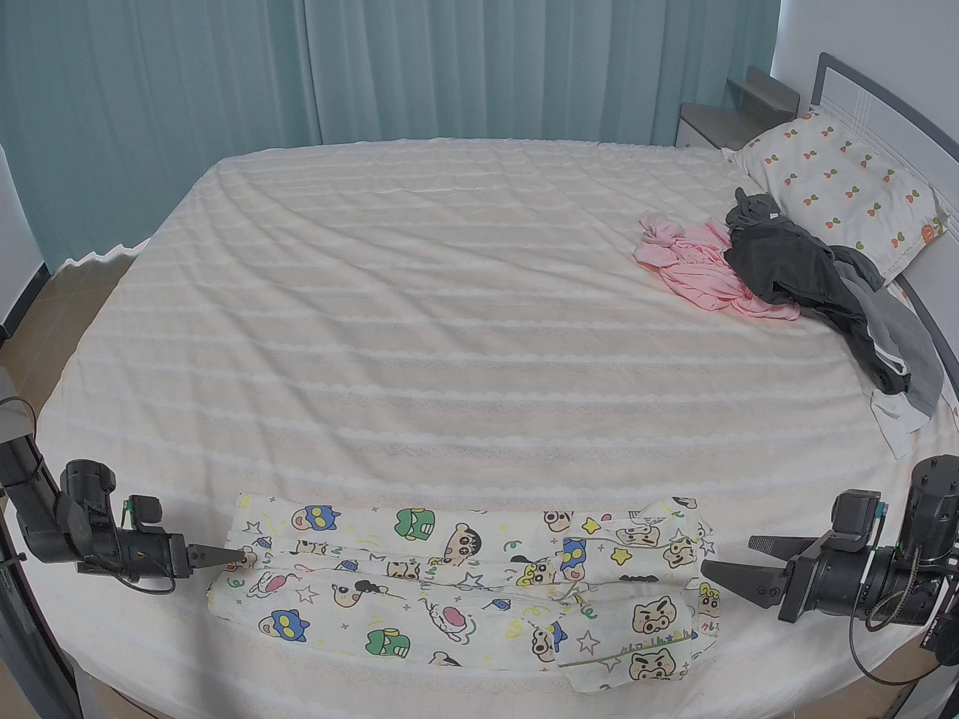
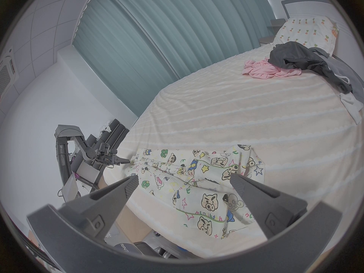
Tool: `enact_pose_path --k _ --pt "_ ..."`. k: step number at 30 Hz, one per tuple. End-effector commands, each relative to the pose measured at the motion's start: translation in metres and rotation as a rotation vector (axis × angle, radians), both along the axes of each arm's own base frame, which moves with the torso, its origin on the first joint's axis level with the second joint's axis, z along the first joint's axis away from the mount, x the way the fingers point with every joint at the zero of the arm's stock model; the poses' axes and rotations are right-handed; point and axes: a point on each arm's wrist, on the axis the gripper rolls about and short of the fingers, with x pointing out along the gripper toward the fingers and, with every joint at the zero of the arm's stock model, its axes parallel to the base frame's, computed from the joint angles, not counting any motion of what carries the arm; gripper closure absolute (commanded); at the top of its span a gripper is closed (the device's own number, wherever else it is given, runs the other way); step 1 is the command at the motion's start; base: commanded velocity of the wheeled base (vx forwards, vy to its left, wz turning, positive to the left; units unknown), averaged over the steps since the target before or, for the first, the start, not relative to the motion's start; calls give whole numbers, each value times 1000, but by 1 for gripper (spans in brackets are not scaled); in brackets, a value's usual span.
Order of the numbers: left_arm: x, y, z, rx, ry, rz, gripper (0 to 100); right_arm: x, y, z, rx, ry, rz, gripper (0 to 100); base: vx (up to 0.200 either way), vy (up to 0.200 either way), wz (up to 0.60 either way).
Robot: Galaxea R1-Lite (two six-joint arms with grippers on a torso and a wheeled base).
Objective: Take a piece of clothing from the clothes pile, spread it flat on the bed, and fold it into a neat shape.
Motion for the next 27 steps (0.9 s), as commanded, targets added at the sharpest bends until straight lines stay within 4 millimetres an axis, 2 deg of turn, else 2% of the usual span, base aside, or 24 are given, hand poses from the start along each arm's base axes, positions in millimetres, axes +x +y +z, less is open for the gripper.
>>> enact_pose_path --k 1,3,4,5,8,10,19,27 --pt "5 -1 26 -18 -39 42 0 0 0 0 0 -1 1 0 0 0 0" --pt "8 -3 31 -30 -39 53 0 0 0 0 0 -1 1 0 0 0 0" --pt "19 -17 47 -67 -28 73 0 0 0 0 0 -1 1 0 0 0 0" --pt "21 -18 48 -65 -24 80 0 0 0 0 1 -2 1 0 0 0 0" --pt "46 -24 57 52 -49 151 0 0 0 0 0 -1 1 0 0 0 0" --pt "54 -29 54 61 -51 141 0 0 0 0 1 -2 1 0 0 0 0" --pt "64 -58 38 44 2 49 0 0 0 0 1 -2 1 0 0 0 0" --pt "61 -61 33 48 37 42 0 0 0 0 1 -2 3 0 0 0 0"
